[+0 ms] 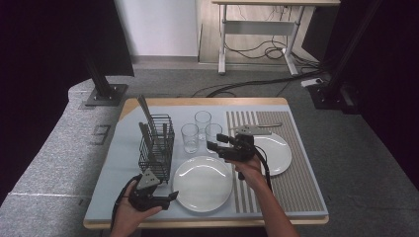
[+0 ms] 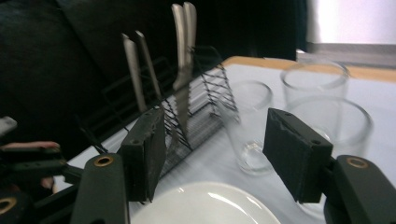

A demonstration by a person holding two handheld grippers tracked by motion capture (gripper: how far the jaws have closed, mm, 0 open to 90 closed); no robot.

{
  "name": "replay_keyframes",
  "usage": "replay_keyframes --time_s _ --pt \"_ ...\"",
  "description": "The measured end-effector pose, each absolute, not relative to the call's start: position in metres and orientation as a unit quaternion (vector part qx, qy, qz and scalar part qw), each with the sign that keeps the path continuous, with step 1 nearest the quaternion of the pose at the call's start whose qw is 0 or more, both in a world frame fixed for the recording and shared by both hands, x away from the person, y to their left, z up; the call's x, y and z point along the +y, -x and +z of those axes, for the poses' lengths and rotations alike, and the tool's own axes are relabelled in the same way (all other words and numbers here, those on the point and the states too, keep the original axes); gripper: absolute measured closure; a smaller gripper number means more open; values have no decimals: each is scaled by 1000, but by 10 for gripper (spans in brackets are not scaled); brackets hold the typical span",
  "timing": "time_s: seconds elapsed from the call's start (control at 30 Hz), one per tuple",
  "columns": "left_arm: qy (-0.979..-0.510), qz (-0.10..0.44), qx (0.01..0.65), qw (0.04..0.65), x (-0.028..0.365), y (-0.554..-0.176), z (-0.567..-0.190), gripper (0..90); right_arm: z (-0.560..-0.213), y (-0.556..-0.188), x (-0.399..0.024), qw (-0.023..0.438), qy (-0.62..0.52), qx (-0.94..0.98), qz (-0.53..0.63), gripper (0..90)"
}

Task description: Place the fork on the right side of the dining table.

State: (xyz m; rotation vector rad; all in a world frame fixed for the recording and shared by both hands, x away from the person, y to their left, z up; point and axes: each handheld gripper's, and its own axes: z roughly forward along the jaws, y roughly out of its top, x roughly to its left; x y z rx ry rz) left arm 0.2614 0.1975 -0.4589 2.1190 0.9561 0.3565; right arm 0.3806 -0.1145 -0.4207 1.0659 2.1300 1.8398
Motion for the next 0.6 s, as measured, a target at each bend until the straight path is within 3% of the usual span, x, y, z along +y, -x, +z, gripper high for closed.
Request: replay_keyframes --time_s 0.6 --pt "-835 140 370 384 193 -258 -458 255 -422 -387 -87 58 -343 714 608 403"
